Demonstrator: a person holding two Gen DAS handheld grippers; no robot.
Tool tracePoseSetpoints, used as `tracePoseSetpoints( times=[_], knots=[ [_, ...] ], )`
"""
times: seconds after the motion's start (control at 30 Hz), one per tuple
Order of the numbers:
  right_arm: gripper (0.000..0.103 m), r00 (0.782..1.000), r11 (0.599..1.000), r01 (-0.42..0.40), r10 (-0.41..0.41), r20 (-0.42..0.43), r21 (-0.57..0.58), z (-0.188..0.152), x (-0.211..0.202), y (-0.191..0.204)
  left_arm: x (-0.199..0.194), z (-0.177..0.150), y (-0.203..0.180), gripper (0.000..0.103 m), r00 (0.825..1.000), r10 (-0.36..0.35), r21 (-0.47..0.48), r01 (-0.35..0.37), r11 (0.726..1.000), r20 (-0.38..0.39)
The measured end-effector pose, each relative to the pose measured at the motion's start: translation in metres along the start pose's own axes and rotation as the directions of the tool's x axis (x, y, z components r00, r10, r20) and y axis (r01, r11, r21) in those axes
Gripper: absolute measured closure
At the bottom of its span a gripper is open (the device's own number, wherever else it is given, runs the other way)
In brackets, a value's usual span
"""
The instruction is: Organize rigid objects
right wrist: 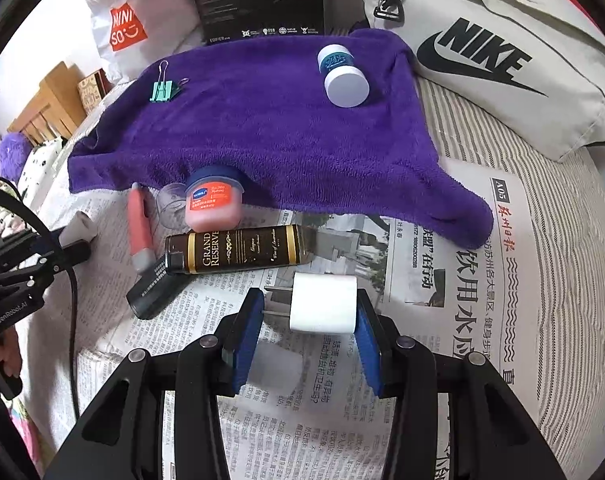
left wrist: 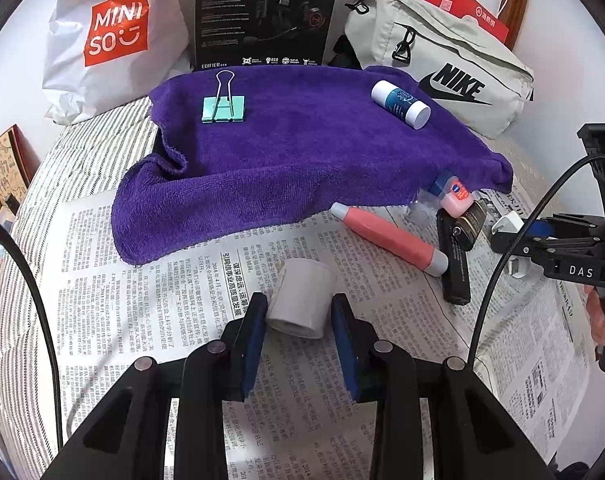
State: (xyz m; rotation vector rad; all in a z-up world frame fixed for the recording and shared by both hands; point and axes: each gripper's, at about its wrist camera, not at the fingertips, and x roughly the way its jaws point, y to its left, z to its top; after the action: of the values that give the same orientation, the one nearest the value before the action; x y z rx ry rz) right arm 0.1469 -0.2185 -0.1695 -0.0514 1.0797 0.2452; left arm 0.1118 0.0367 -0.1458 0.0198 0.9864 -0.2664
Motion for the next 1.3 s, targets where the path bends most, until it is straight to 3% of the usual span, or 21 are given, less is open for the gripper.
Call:
tracePoseSetpoints(
  times=[0.4, 0.87, 1.13, 1.3],
  knots=[
    [0.059, 0.999, 0.996, -0.036, 0.033, 0.038, 0.079, 0.008, -0.020, -0.023, -0.005, 0.002, 0.004, 0.071, 0.999, -0.034, -0.038, 0.033, 0.999, -0.007],
    [0.059, 0.998, 0.998, -0.042, 0.039, 0.051, 0.048, 0.011, -0.032, -0.018, -0.017, 0.010, 0.008, 0.072, 0.999, -0.043, -0.044, 0.044, 0.998, 0.009],
    [0.059, 0.998, 0.997, -0.048, 0.046, 0.037, 0.054, 0.007, -0.028, -0.018, 0.008, 0.012, -0.005, 0.072, 0.998, 0.003, 0.031, -0.001, 1.000, -0.059],
    [0.059, 0.998, 0.997, -0.048, 0.046, 0.036, 0.052, 0.006, -0.027, -0.018, 0.008, 0.015, -0.007, 0.074, 1.000, 0.010, 0.042, -0.008, 0.999, -0.029]
  ],
)
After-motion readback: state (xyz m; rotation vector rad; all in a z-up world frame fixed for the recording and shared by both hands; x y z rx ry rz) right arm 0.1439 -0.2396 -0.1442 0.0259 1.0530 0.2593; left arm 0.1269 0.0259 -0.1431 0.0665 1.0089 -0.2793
